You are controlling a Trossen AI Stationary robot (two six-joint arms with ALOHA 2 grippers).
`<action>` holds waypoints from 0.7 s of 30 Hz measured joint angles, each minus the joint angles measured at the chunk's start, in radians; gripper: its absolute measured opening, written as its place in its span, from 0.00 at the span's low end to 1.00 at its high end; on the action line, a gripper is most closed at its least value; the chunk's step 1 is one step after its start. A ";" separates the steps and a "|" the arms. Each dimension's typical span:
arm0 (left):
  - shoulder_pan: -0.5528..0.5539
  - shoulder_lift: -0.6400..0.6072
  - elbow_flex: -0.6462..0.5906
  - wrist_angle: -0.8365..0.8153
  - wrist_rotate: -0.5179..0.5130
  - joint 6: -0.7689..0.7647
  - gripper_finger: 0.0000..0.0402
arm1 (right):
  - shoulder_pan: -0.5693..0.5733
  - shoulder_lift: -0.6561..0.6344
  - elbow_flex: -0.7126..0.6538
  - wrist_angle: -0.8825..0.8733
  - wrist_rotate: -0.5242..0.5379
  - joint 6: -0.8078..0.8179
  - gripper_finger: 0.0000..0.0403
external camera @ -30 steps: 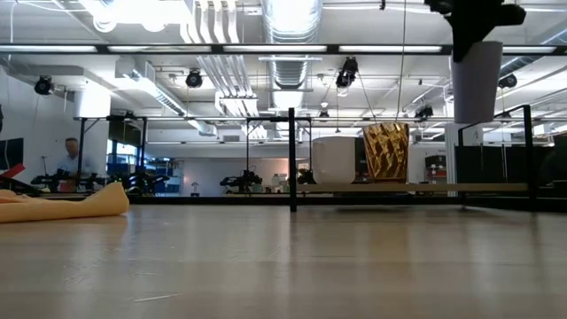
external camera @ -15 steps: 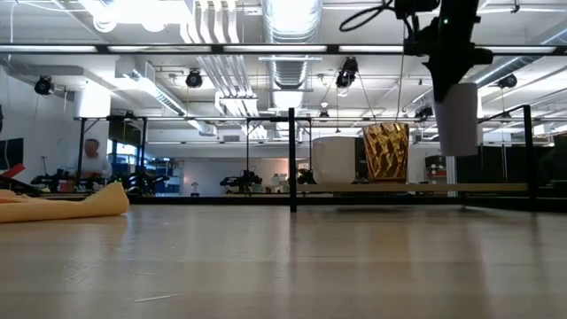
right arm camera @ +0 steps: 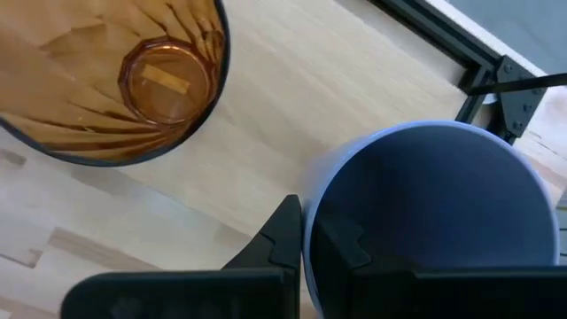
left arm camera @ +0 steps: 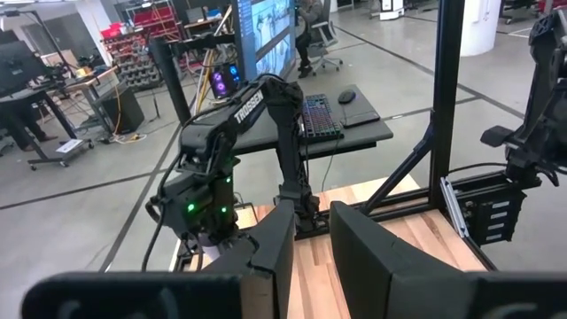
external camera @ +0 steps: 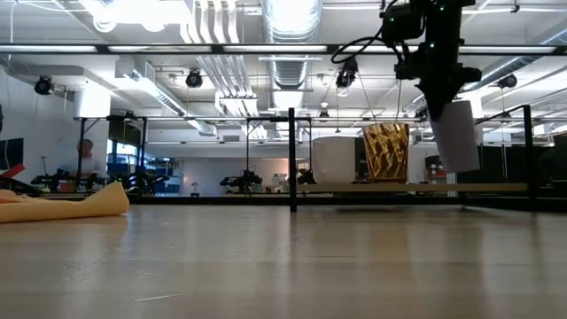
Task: Stack small to large cups/mugs on shelf
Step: Put the purple cup on the shelf
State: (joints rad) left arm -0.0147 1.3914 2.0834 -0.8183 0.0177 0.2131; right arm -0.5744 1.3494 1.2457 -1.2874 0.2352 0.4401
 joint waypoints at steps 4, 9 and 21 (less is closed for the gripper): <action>0.000 0.000 0.000 0.000 0.000 0.000 0.16 | -0.003 0.016 0.000 0.012 -0.026 -0.007 0.02; 0.000 0.000 0.000 0.000 0.000 0.000 0.16 | -0.003 0.016 -0.004 0.049 -0.051 -0.029 0.02; 0.000 0.000 0.000 -0.001 0.000 0.000 0.16 | -0.040 0.016 -0.026 0.075 -0.081 -0.029 0.02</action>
State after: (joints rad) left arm -0.0144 1.3914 2.0834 -0.8195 0.0178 0.2131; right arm -0.6147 1.3651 1.2198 -1.2124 0.1544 0.4107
